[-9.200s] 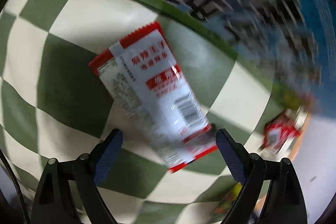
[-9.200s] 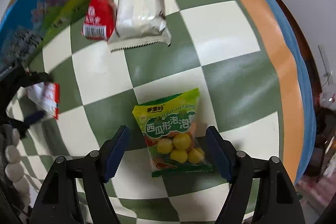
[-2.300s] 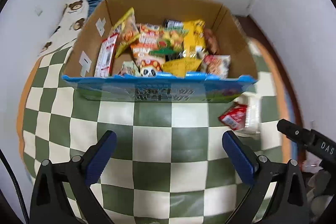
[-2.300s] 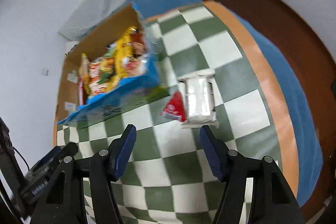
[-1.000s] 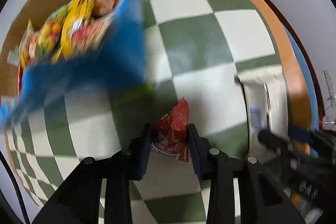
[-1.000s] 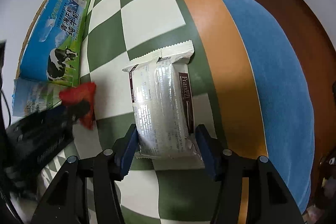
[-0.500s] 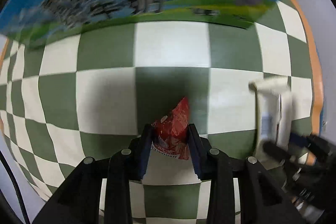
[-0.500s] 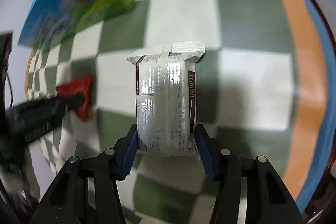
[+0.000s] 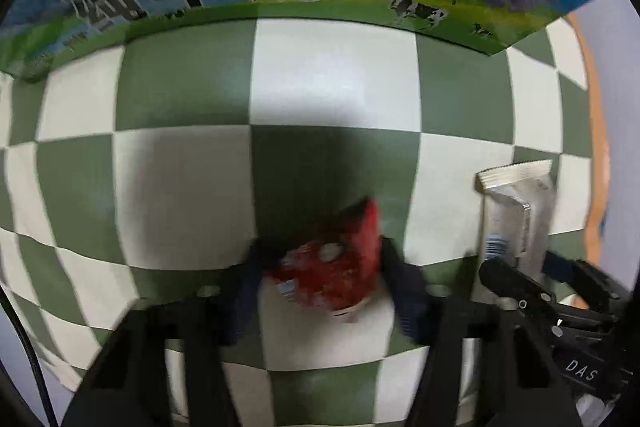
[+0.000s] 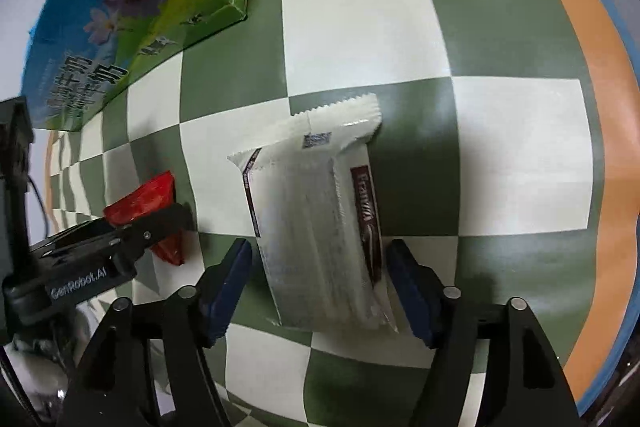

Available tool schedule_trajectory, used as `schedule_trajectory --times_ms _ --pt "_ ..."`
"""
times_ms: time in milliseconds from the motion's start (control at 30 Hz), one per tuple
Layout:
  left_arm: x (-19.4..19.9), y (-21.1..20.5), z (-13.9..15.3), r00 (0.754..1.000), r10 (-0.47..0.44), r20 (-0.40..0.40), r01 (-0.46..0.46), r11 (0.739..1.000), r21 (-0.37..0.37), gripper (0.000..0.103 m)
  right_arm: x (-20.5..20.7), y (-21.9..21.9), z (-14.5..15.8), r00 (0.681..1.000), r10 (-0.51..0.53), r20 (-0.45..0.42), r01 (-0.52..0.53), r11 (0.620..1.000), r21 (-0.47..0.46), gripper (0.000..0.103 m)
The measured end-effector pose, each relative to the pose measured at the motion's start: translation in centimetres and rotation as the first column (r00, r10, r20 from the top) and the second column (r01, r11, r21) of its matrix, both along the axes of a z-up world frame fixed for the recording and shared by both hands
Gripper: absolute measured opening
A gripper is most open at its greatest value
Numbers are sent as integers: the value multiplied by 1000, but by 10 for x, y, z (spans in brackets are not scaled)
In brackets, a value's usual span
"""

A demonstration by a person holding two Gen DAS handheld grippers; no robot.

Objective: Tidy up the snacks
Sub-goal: 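Grasp the small red packet with the left tool while the right tool grasps the white wafer bar, then carry both items into the box and open both tools to release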

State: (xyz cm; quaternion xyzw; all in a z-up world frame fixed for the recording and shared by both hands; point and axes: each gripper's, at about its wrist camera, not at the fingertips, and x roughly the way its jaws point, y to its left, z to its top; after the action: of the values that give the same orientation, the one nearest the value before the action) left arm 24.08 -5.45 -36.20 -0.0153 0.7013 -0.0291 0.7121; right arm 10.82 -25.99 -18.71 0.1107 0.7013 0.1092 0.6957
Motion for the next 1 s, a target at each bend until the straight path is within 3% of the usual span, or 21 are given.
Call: schedule_trajectory --times_ms 133,200,400,600,833,1000 --pt "-3 -4 5 1000 -16 16 15 1000 20 43 0 16 2 997 47 60 -41 994 -106 63" --pt "-4 -1 7 1000 -7 19 7 1000 6 43 0 17 5 997 40 72 -32 994 -102 60" --pt "-17 18 28 999 24 29 -23 998 -56 43 -3 14 18 998 -14 56 13 1000 18 58" --pt "-14 41 87 995 65 76 -52 987 -155 43 -12 30 48 998 -20 60 11 987 159 58" --pt "16 74 182 973 108 203 -55 966 -252 43 4 46 137 984 -19 177 -38 949 312 58" --pt "53 81 214 955 120 269 -50 966 -254 44 53 64 188 958 -42 284 -56 943 328 58"
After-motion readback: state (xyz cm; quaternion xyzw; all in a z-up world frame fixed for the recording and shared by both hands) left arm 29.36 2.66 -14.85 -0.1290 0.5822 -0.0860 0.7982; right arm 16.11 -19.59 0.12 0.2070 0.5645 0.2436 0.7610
